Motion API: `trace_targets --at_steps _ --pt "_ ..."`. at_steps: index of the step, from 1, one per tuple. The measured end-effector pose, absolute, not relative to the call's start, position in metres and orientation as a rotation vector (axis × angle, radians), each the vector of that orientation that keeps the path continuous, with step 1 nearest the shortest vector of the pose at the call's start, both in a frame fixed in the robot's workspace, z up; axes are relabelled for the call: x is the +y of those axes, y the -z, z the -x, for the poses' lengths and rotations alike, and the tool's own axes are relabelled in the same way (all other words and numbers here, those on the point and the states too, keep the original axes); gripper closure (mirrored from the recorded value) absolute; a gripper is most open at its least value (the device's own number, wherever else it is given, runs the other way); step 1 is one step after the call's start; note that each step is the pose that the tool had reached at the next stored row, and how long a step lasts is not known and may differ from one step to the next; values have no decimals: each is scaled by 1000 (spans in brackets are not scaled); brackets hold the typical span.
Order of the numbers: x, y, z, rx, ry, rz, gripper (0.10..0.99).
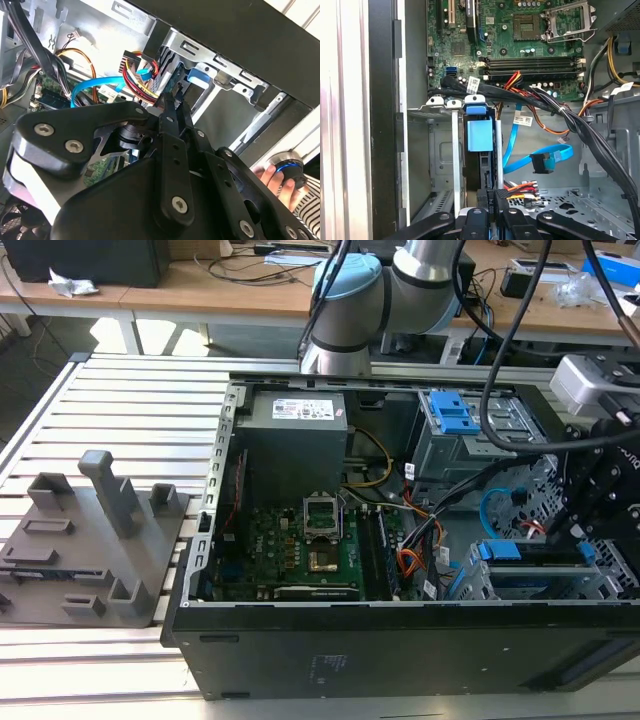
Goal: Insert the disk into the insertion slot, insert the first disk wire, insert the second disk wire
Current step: 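Insert the first disk wire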
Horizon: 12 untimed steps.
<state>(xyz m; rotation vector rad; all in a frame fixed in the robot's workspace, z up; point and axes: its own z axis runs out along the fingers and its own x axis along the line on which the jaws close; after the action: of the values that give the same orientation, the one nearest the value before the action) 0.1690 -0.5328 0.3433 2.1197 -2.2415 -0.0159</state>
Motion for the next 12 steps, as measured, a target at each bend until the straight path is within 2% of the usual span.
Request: trace_targets --at_steps 12 --pt "-533 -338 -172 -2247 29 -2125 910"
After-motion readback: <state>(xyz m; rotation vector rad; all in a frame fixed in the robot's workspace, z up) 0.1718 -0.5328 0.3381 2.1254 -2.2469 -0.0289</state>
